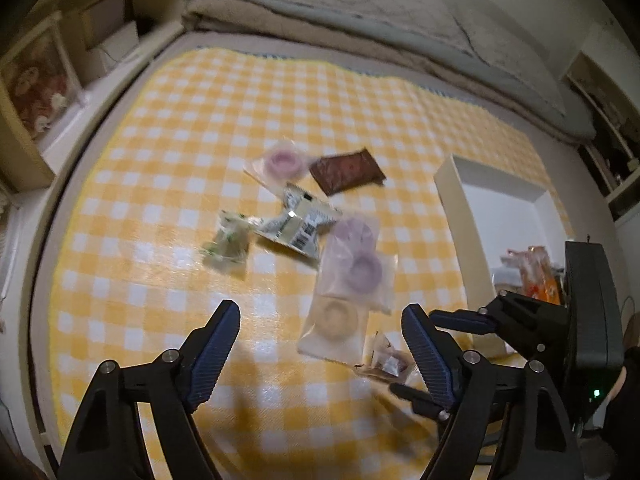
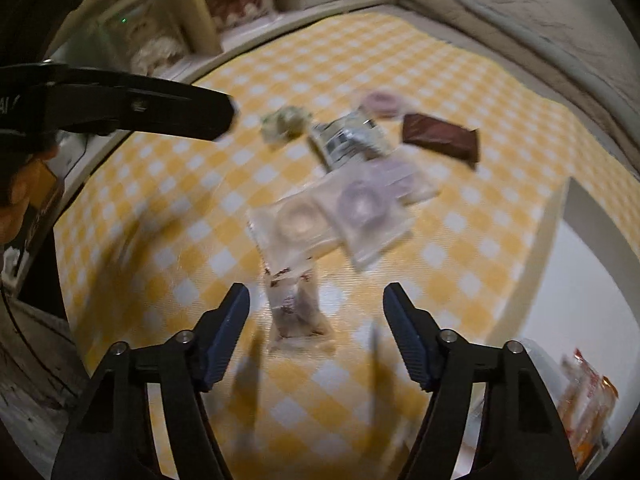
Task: Organize snacks
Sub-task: 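Grasp the small brown-print cookie packet with right gripper while left grasps the ring cookie packet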
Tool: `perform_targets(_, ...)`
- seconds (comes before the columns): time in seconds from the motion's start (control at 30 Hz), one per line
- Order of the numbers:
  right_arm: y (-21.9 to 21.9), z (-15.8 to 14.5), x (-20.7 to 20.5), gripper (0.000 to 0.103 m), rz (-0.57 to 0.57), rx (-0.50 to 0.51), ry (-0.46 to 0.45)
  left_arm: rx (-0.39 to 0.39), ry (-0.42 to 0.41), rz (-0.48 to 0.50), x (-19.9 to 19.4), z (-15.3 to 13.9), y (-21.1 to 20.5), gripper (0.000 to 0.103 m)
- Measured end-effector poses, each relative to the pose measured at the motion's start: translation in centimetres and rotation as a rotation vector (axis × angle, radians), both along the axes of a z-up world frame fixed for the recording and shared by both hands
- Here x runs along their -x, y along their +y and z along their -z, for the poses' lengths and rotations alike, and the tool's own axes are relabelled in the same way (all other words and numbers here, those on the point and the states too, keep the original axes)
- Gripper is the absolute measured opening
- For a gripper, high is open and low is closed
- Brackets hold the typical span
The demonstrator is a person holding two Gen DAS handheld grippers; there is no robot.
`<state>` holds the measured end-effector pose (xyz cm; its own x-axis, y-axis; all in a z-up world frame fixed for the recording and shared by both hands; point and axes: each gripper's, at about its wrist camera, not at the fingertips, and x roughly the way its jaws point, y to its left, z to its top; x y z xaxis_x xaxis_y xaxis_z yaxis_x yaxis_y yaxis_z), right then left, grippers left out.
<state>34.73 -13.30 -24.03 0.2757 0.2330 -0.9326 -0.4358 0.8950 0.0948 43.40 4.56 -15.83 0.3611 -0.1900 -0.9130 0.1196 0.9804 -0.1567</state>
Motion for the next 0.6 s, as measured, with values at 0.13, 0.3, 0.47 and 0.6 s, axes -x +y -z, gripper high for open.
perform_targets(0.13,0.6,1.2,-0.1,0.064,-0.027,-0.015,0.047,-0.035,0.029,0.049,-1.3,2.2,-1.2,0.079)
perform_targets(0.3,0.6,2.3,0.1,0.044,-0.042,-0.015,0.090,-0.063,0.052,0.088,-2.2,4.2,-2.5,0.077)
perform_targets(0.47,-0.6,2.4,0.4,0.033,-0.013,-0.029,0.106,-0.094,0.057,0.111,-2.2,5.7,-3.4,0.077)
perform_targets(0.6,-1.6,2.0,1.0,0.031,0.008,-0.031,0.107,-0.116,0.059,0.127,-2.3,6.9,-3.9,0.077)
